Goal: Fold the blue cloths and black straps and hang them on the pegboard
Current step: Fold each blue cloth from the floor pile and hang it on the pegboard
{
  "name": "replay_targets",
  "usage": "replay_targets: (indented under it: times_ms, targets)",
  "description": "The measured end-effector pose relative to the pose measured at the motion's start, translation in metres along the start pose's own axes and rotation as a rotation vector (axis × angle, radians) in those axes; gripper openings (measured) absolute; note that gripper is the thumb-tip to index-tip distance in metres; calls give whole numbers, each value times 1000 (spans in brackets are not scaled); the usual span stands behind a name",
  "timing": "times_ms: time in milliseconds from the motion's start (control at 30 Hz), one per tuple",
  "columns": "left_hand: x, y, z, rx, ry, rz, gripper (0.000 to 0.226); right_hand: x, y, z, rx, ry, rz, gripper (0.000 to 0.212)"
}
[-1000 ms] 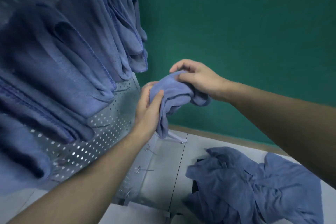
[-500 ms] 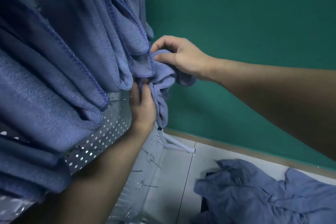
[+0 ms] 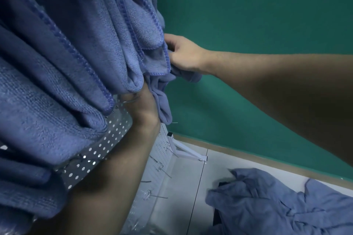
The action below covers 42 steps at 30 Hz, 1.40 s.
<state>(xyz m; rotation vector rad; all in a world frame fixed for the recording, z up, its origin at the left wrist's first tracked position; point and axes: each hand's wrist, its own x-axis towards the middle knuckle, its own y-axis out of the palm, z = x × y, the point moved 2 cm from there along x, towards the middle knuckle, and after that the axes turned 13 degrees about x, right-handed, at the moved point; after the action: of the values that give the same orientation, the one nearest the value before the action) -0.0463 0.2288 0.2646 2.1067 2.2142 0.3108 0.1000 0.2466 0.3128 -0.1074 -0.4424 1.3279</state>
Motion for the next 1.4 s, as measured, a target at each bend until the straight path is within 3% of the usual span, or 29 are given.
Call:
replay_targets:
  times_ms: [233, 333, 400, 567, 733, 900, 1033, 1133, 1233, 1300, 1400]
  targets:
    - [3, -2, 10, 76, 49, -34, 11, -3, 8, -33, -72, 196, -46, 19]
    - [8, 1, 13, 137, 75, -42, 11, -19, 5, -35, 6, 145, -81, 12]
    - [11, 1, 15, 148, 113, -36, 9, -31, 5, -31, 54, 111, -85, 22]
    - [12, 5, 24, 298, 170, -38, 30, -50, 16, -27, 124, 221, 9, 24]
    - [10, 6, 37, 384, 207, 28, 46, -61, 24, -20, 119, 165, 69, 35]
    - [2, -8, 52, 551, 298, 86, 55, -58, 35, -31, 11, 208, 121, 28]
    - [-5, -22, 64, 666, 328, 91, 61, -74, 31, -41, -134, 324, 205, 39]
    - [-23, -31, 74, 766, 186, 202, 59, -96, 15, -51, -289, 442, 228, 54]
    - [-55, -40, 79, 882, -121, 378, 56, -129, -4, -55, -357, 553, 284, 64]
    - [-77, -44, 82, 957, -295, 535, 54, -154, -17, -56, -388, 604, 305, 63]
    - [-107, -42, 77, 1054, -419, 805, 39, -196, -34, -56, -392, 656, 283, 58]
